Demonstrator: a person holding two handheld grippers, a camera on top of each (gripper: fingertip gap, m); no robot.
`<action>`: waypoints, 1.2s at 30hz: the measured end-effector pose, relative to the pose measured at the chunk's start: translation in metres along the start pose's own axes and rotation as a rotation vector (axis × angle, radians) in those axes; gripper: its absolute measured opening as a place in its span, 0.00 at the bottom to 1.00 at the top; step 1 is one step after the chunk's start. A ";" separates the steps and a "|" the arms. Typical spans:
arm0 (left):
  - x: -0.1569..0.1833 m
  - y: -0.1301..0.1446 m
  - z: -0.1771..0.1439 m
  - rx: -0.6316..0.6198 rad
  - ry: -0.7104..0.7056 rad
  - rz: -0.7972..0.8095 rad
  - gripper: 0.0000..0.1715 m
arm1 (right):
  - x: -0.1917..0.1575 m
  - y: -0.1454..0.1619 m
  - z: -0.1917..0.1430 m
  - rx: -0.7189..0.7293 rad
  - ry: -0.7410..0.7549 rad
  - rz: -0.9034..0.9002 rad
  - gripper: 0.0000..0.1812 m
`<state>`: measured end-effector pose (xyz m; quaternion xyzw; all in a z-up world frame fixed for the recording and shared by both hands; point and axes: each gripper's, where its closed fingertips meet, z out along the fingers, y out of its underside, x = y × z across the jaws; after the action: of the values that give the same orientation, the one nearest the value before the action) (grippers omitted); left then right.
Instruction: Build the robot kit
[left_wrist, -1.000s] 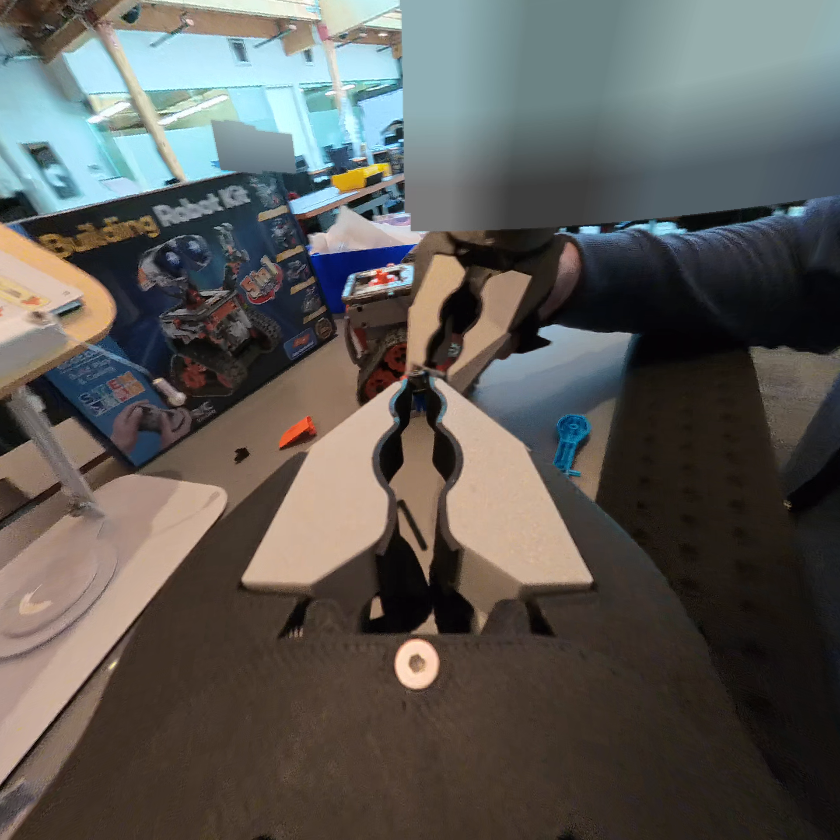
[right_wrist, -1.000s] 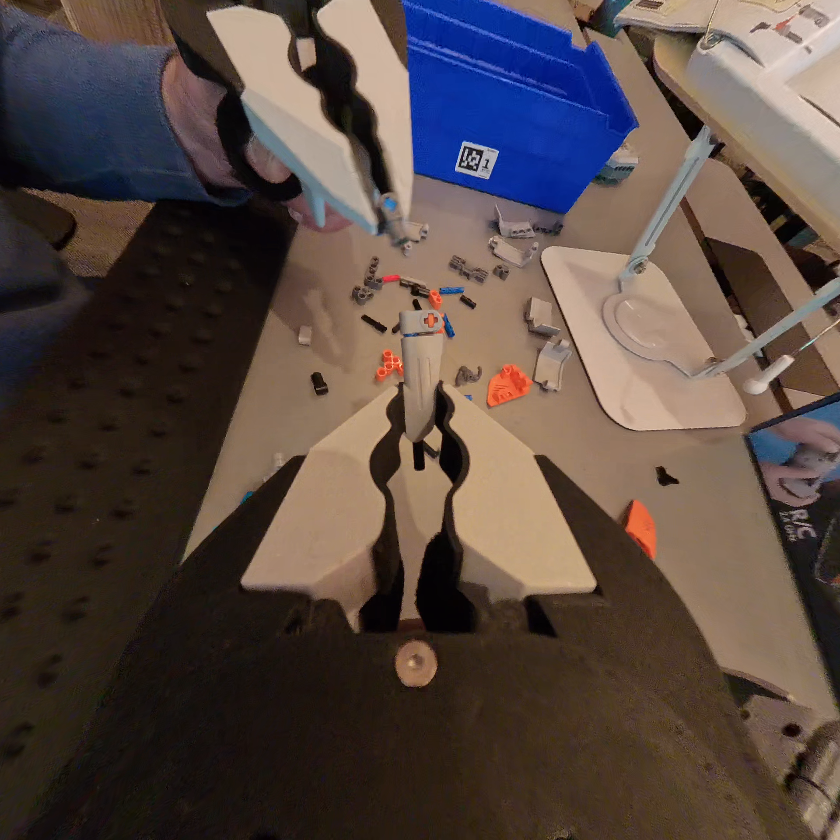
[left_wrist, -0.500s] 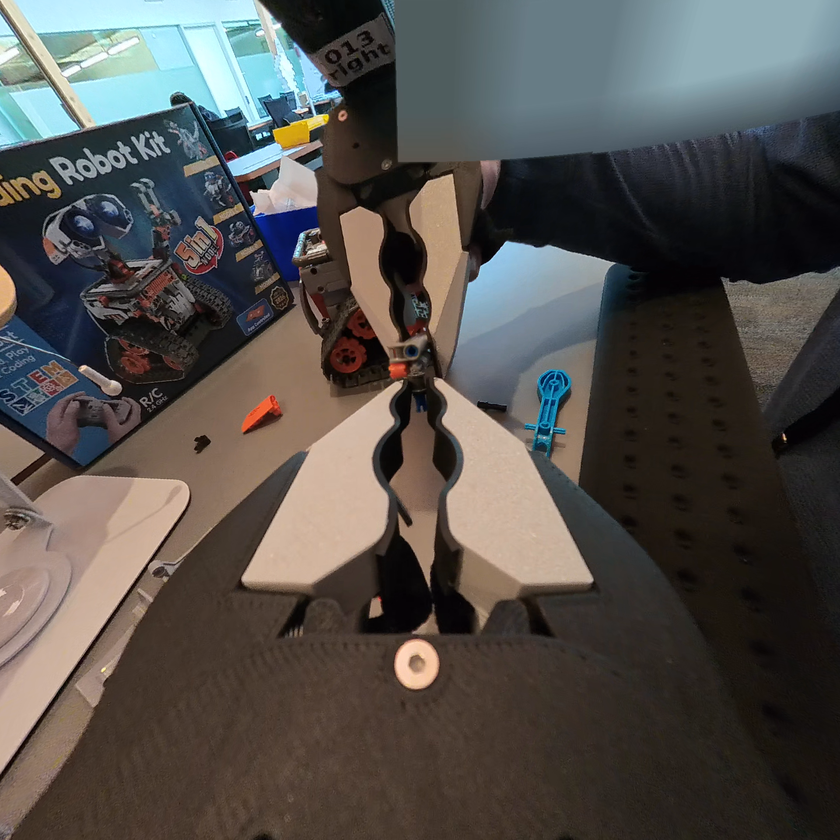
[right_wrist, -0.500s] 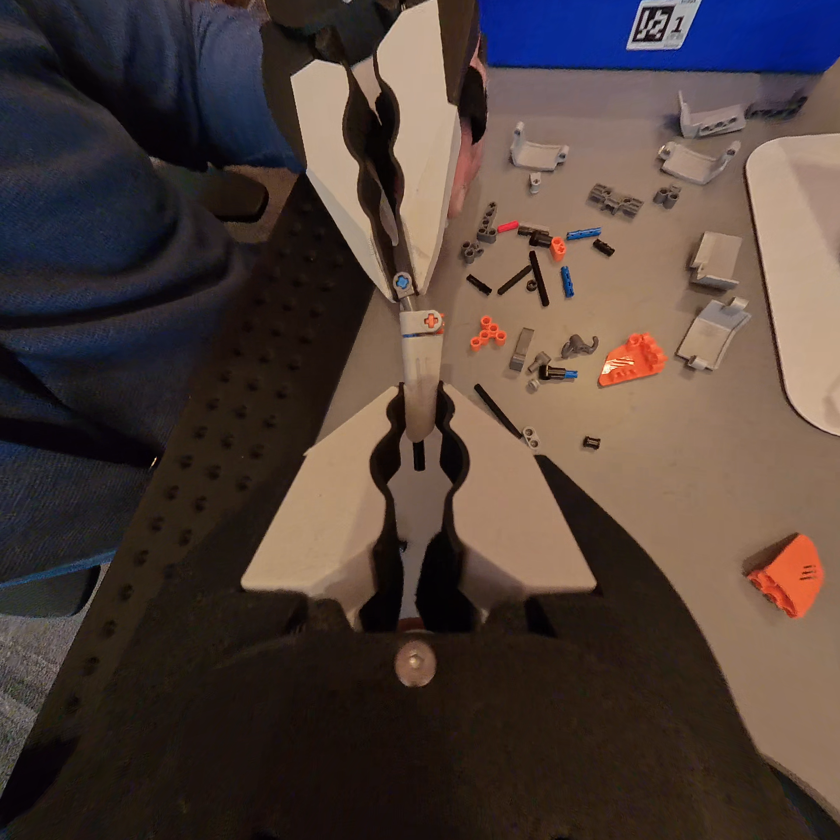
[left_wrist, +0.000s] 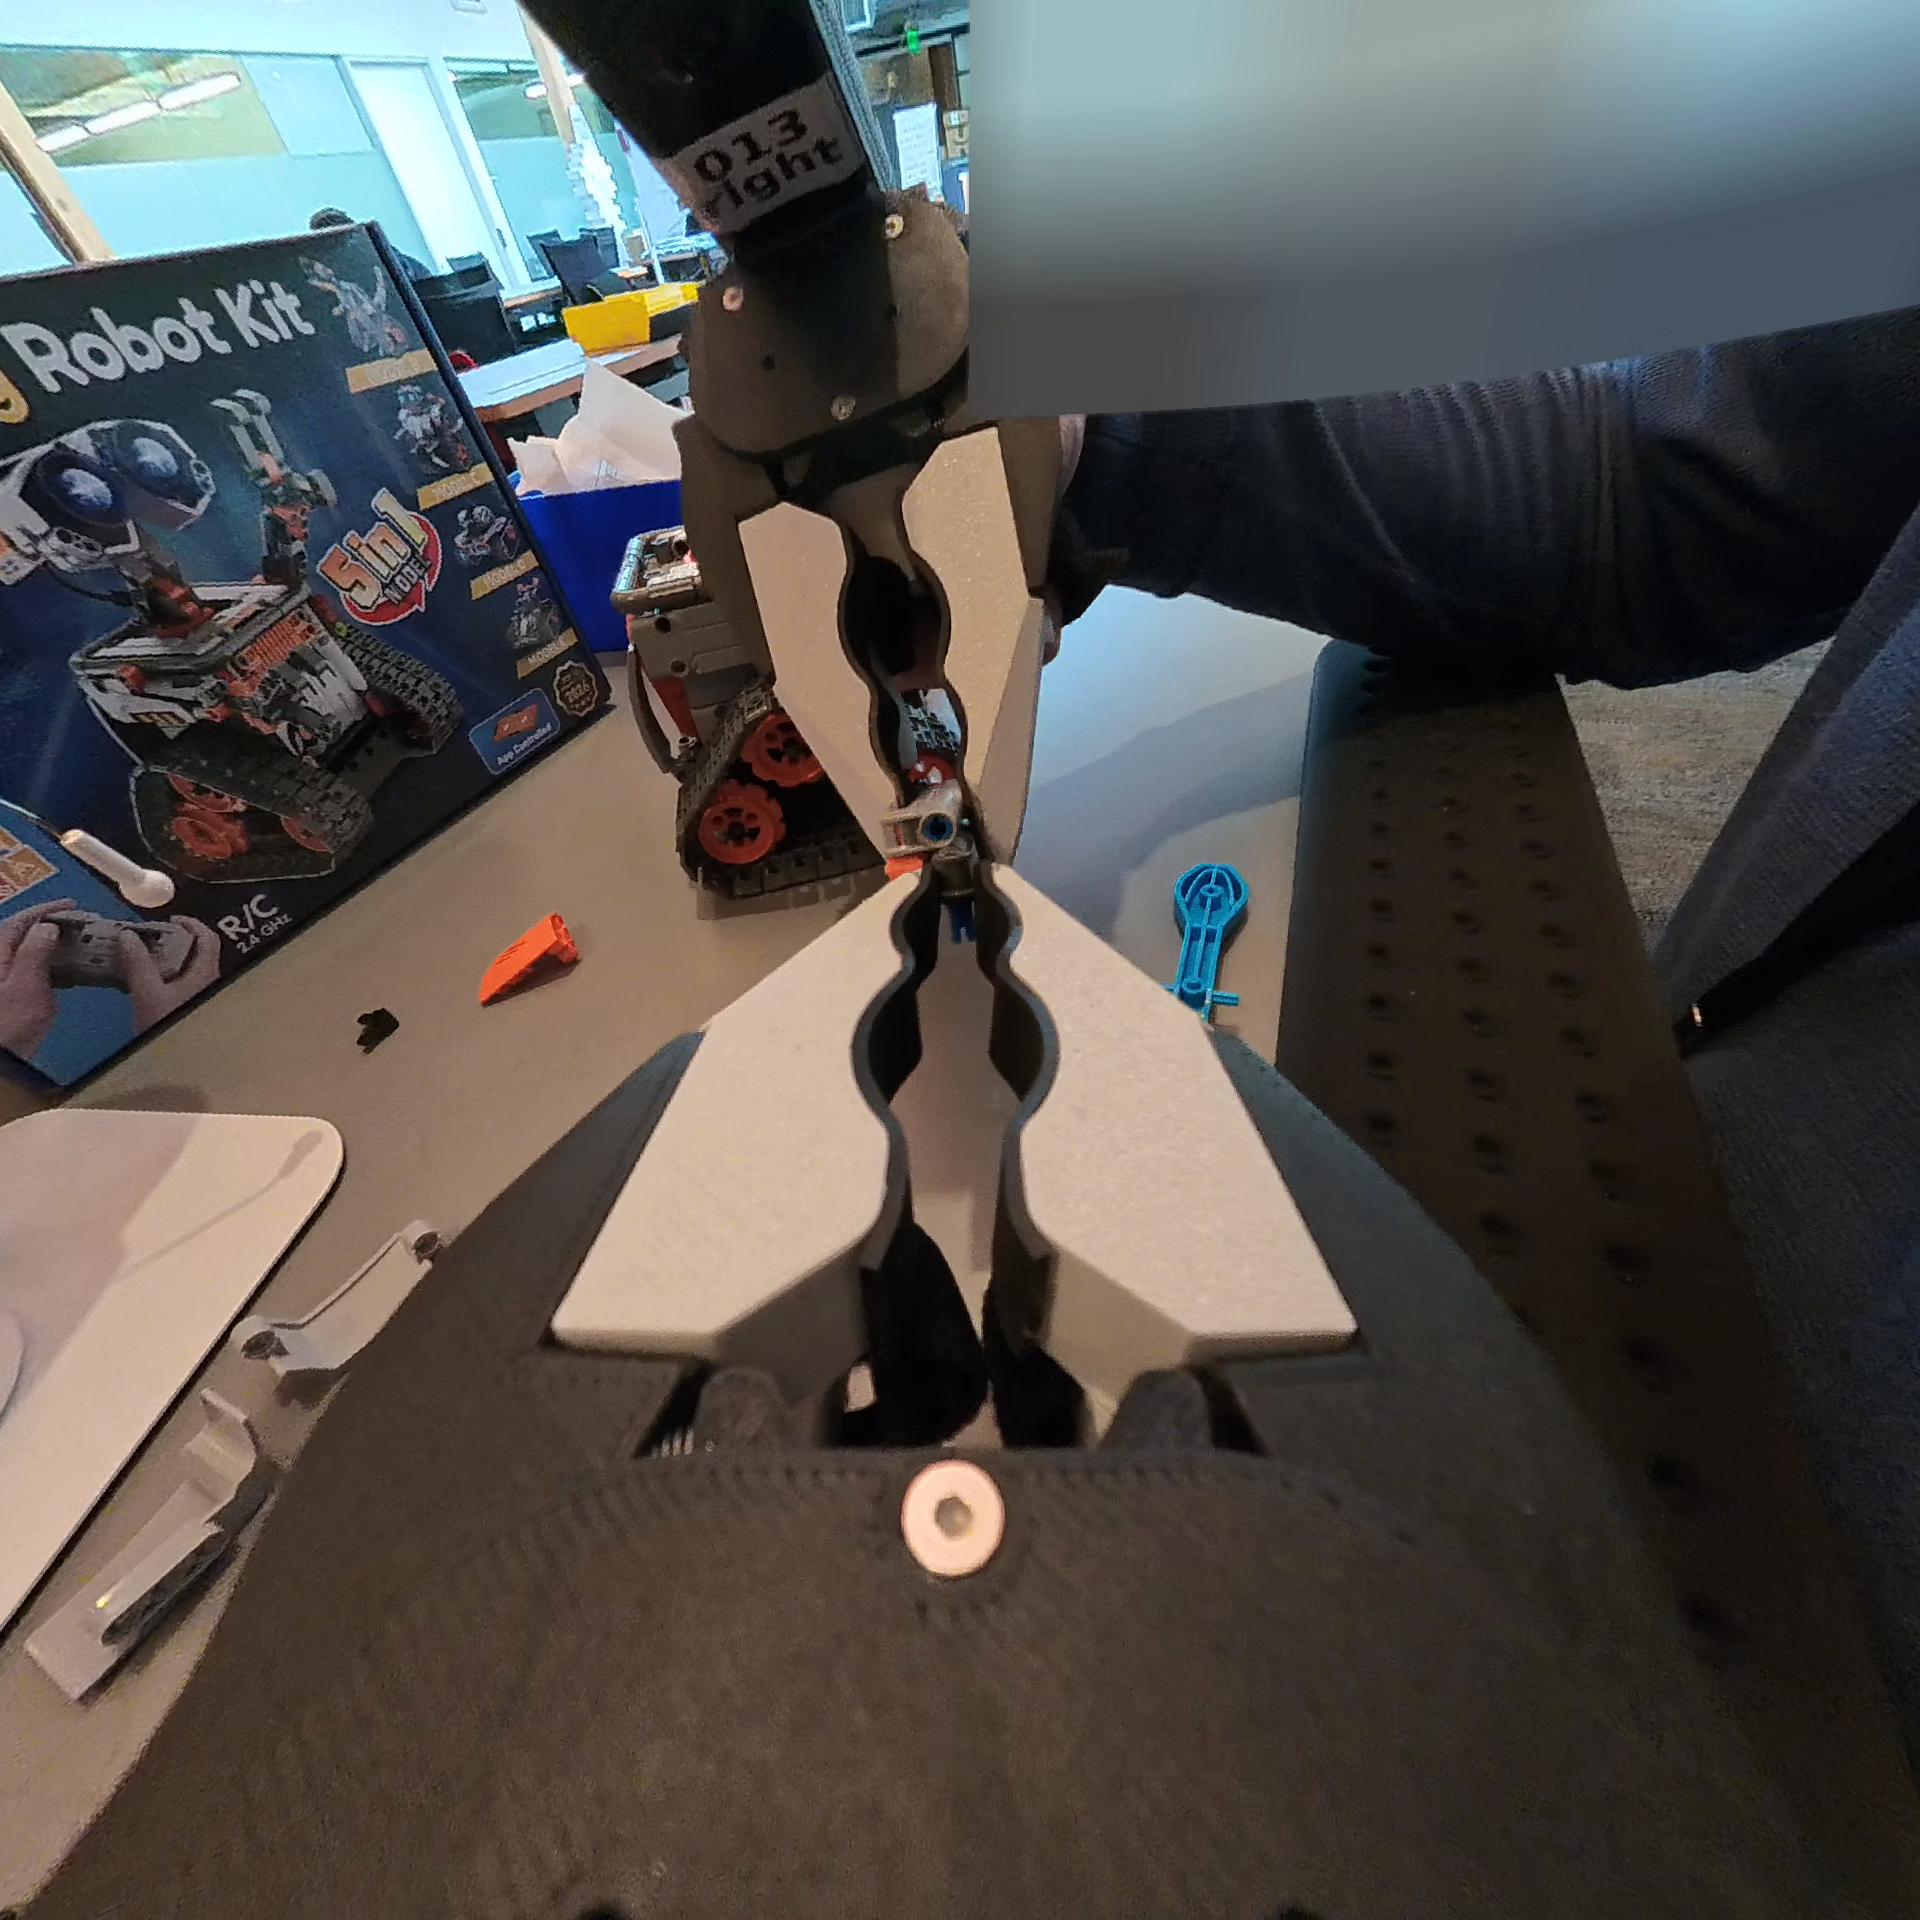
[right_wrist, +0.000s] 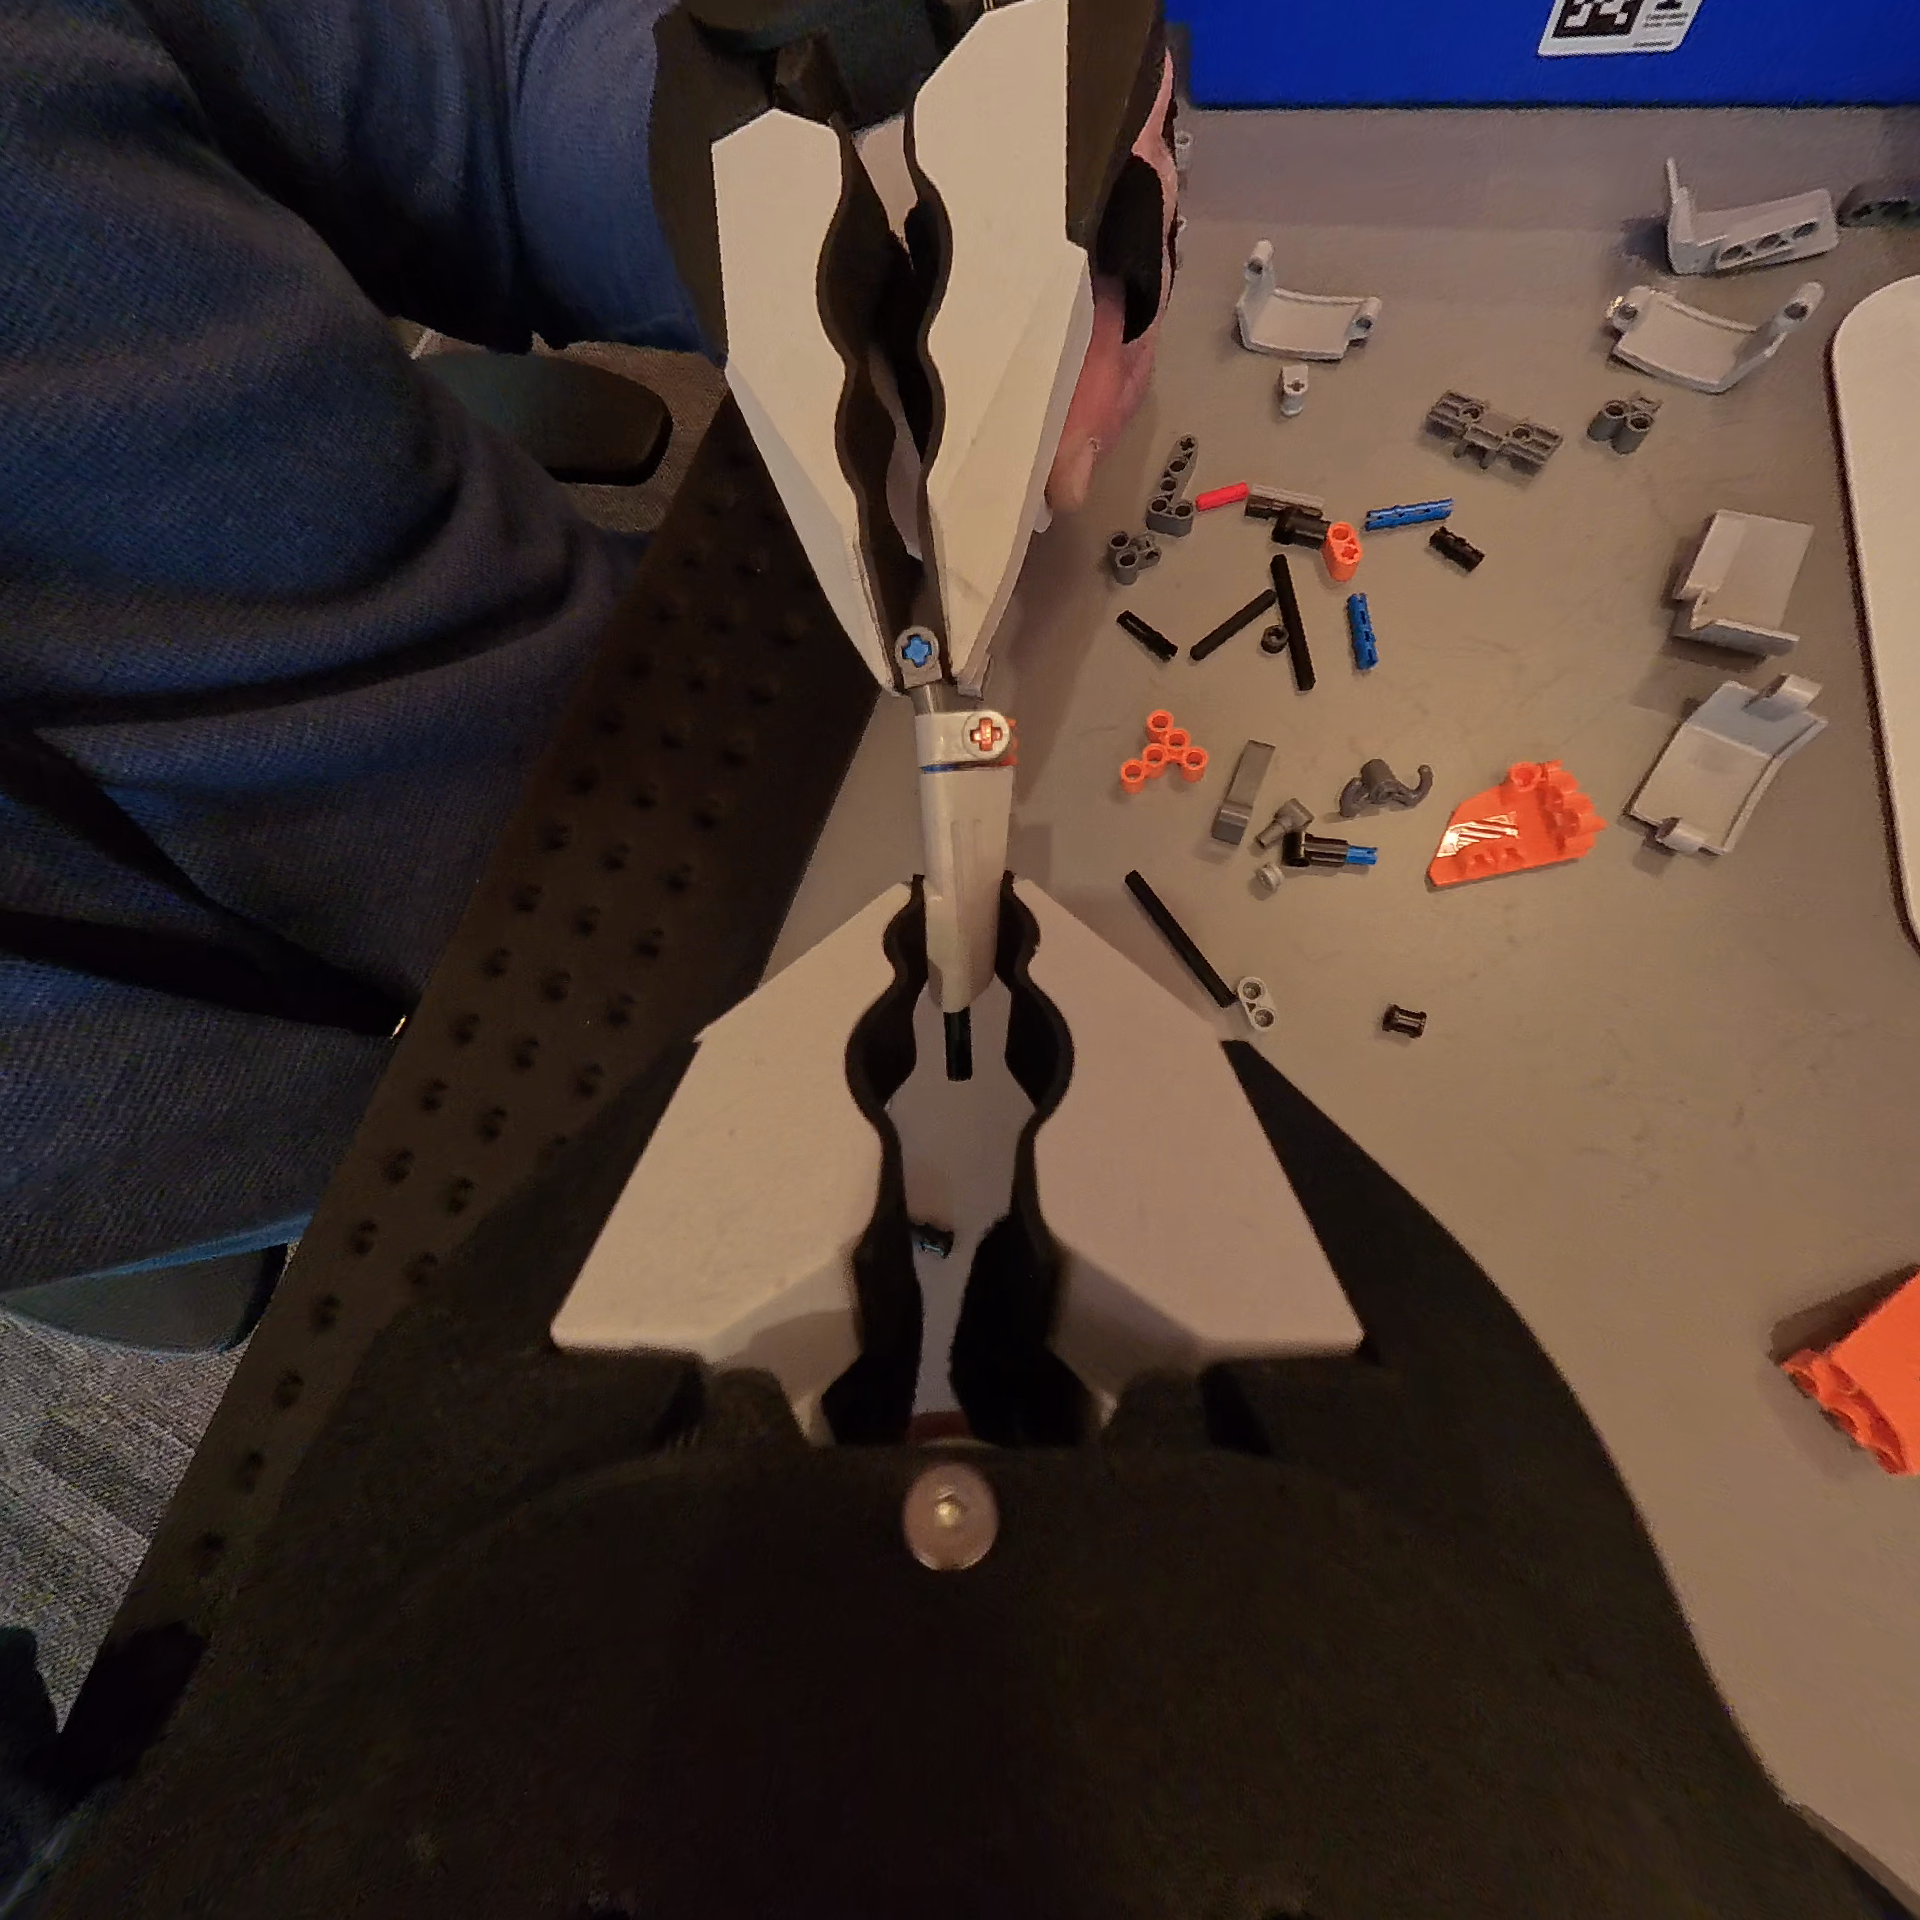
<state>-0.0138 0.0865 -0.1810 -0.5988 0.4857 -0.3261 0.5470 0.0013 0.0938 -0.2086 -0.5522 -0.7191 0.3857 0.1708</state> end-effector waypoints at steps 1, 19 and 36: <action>0.000 0.001 0.000 -0.005 -0.002 0.005 0.02 | 0.000 0.000 0.000 0.000 -0.001 -0.002 0.05; 0.002 -0.011 -0.005 0.116 0.066 -0.036 0.02 | -0.007 -0.011 -0.003 0.075 -0.052 -0.012 0.05; 0.002 -0.012 -0.005 0.123 0.076 -0.064 0.02 | -0.007 -0.010 0.000 0.067 -0.040 -0.006 0.05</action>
<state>-0.0152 0.0822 -0.1684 -0.5664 0.4657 -0.3950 0.5534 -0.0029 0.0865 -0.1998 -0.5362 -0.7108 0.4199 0.1758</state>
